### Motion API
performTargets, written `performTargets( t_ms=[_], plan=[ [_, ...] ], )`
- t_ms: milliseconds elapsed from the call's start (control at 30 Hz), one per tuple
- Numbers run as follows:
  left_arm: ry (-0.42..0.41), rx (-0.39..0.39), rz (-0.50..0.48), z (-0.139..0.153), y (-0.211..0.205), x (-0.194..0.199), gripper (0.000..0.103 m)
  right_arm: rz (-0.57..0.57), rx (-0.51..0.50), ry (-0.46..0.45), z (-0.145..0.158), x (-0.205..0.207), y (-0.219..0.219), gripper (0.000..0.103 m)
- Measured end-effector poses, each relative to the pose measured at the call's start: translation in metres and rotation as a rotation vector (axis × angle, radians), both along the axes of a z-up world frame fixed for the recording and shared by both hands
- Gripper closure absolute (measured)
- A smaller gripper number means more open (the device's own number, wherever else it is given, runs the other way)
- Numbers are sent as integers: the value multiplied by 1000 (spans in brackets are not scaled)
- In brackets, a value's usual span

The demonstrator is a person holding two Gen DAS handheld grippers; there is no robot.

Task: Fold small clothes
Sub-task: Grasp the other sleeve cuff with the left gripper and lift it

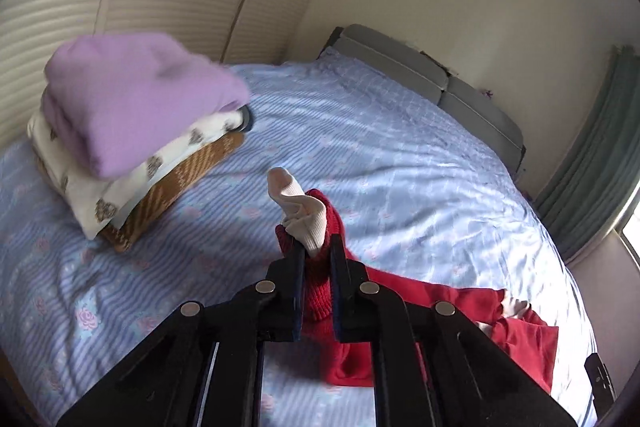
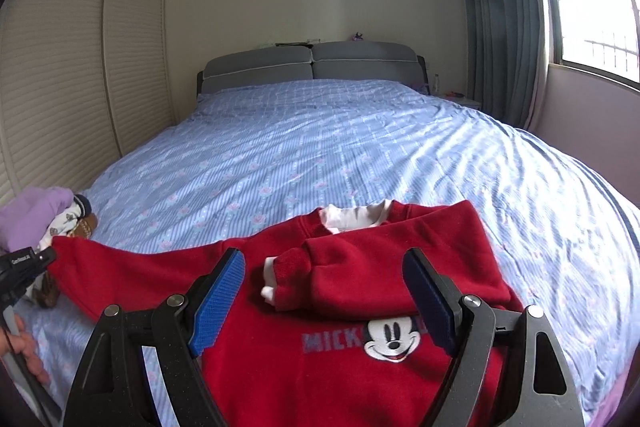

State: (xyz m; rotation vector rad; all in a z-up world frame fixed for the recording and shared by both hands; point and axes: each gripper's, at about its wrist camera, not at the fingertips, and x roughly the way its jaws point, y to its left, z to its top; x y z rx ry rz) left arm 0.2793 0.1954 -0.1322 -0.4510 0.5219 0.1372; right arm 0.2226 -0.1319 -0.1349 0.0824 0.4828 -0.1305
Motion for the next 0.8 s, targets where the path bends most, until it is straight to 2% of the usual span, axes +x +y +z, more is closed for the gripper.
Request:
performTargets(
  t_ms=[200, 400, 533, 667, 800],
  plan=[
    [-76, 70, -169, 58, -99, 9, 91, -107, 73, -30, 10, -10, -79, 21],
    [-104, 147, -336, 79, -216, 34, 91, -220, 181, -40, 1, -27, -160, 21],
    [-88, 205, -449, 68, -294, 45, 91, -288, 206, -37, -11, -34, -204, 21],
    [-31, 255, -541, 38, -359, 54, 91, -320, 328, -11, -26, -32, -243, 21],
    [51, 309, -606, -4, -402, 58, 91, -342, 299, 11, -35, -26, -255, 21]
  ],
)
